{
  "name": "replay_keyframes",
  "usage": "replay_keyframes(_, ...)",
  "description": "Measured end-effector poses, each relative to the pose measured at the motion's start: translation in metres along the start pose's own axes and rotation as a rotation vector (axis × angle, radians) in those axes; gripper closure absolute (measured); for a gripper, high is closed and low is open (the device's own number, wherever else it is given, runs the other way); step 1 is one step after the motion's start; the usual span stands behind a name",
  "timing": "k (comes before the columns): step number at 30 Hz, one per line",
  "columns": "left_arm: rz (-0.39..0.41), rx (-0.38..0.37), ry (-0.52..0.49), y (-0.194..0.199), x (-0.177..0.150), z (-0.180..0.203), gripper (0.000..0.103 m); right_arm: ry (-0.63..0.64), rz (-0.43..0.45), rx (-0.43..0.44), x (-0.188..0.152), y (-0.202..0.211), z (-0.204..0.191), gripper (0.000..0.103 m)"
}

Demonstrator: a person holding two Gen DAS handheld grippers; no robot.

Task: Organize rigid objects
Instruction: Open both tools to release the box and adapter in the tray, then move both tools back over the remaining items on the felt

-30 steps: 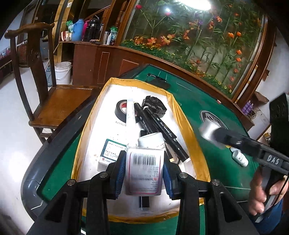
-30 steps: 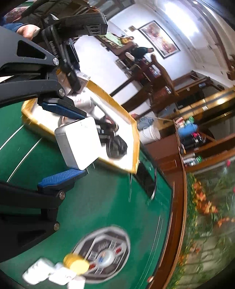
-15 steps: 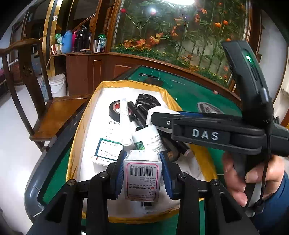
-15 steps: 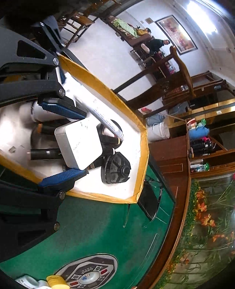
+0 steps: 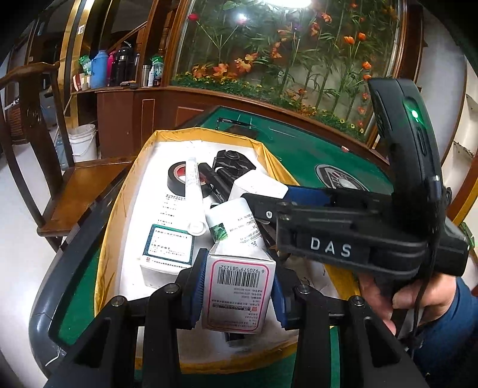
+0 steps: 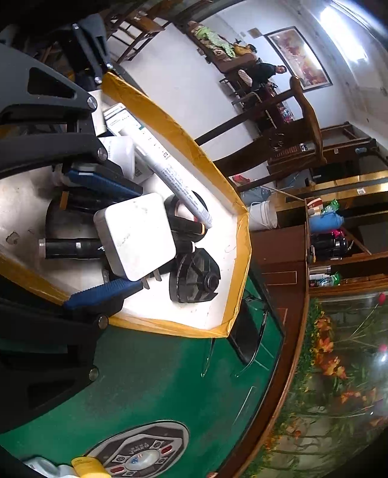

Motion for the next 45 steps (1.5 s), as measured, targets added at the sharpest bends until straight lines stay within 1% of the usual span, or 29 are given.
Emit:
replay_keyframes(2,-0.002,0.006,0.003,-0.001,0.001,-0.002,0.062,-0.002,0.007,0.01,0.0,0.0,0.0,0.049)
replay_keyframes(6,-0.004,0.022,0.01,-0.001,0.002,-0.004,0.061,-0.032,-0.007,0.03,-0.001,-0.001,0.004,0.049)
replay_keyframes(8,-0.001,0.05,0.003,0.0,-0.001,-0.005,0.056,-0.048,-0.01,0.042,-0.001,0.0,0.004,0.048)
replay_keyframes(9,0.0,0.062,0.007,0.0,-0.002,-0.005,0.047,-0.054,-0.011,0.048,-0.001,0.0,0.005,0.048)
replay_keyframes(10,0.004,0.072,0.018,0.001,-0.003,-0.007,0.042,-0.058,-0.011,0.053,-0.001,0.0,0.005,0.048)
replay_keyframes(12,0.025,0.078,0.045,0.006,-0.004,-0.007,0.041,-0.069,-0.009,0.064,-0.001,0.002,0.005,0.048)
replay_keyframes(13,0.032,0.085,0.049,0.009,-0.004,-0.007,0.036,-0.074,-0.003,0.066,0.0,0.003,0.006,0.048)
replay_keyframes(15,0.042,0.102,0.06,0.011,-0.003,-0.008,0.028,-0.069,0.04,0.049,0.006,0.009,0.008,0.047)
replay_keyframes(16,0.045,0.101,0.073,0.011,-0.002,-0.008,0.027,-0.06,0.055,0.038,0.009,0.011,0.008,0.044)
replay_keyframes(18,0.047,0.099,0.095,0.013,-0.001,-0.007,0.027,-0.047,0.086,0.005,0.014,0.017,0.011,0.043)
replay_keyframes(23,0.055,0.127,0.094,0.018,0.003,-0.004,0.027,-0.088,0.117,0.015,0.021,0.029,0.015,0.043)
replay_keyframes(24,0.059,0.128,0.094,0.019,0.004,-0.003,0.025,-0.098,0.125,0.024,0.023,0.033,0.016,0.043)
replay_keyframes(26,0.064,0.137,0.096,0.021,0.007,-0.002,0.022,-0.103,0.152,0.031,0.029,0.045,0.018,0.043)
replay_keyframes(28,0.067,0.148,0.095,0.023,0.01,-0.001,0.021,-0.105,0.188,0.026,0.032,0.06,0.024,0.04)
replay_keyframes(30,0.062,0.163,0.096,0.025,0.013,0.001,0.021,-0.118,0.206,0.025,0.031,0.073,0.032,0.037)
replay_keyframes(33,0.079,0.146,0.106,0.034,0.018,0.014,0.021,-0.155,0.209,0.025,0.023,0.091,0.054,0.037)
replay_keyframes(36,0.102,0.136,0.077,0.041,0.023,0.034,0.018,-0.175,0.222,0.006,0.013,0.111,0.08,0.037)
replay_keyframes(39,0.117,0.119,0.055,0.044,0.026,0.059,0.014,-0.19,0.242,-0.023,0.004,0.132,0.107,0.037)
replay_keyframes(41,0.11,0.098,0.036,0.043,0.028,0.079,0.013,-0.219,0.254,-0.052,-0.004,0.148,0.132,0.037)
replay_keyframes(45,0.095,0.063,-0.025,0.038,0.029,0.117,0.013,-0.242,0.258,-0.097,-0.024,0.175,0.169,0.037)
Point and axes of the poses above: each gripper's, at about its wrist camera, not at the fingertips, and y roughly against the way its jaws point, z to its right, x to its top, the point moved 9 cm from there along -y, roughly the way its jaws point, and after that the axes turned 10 degrees about z, right-handed, at the moved point
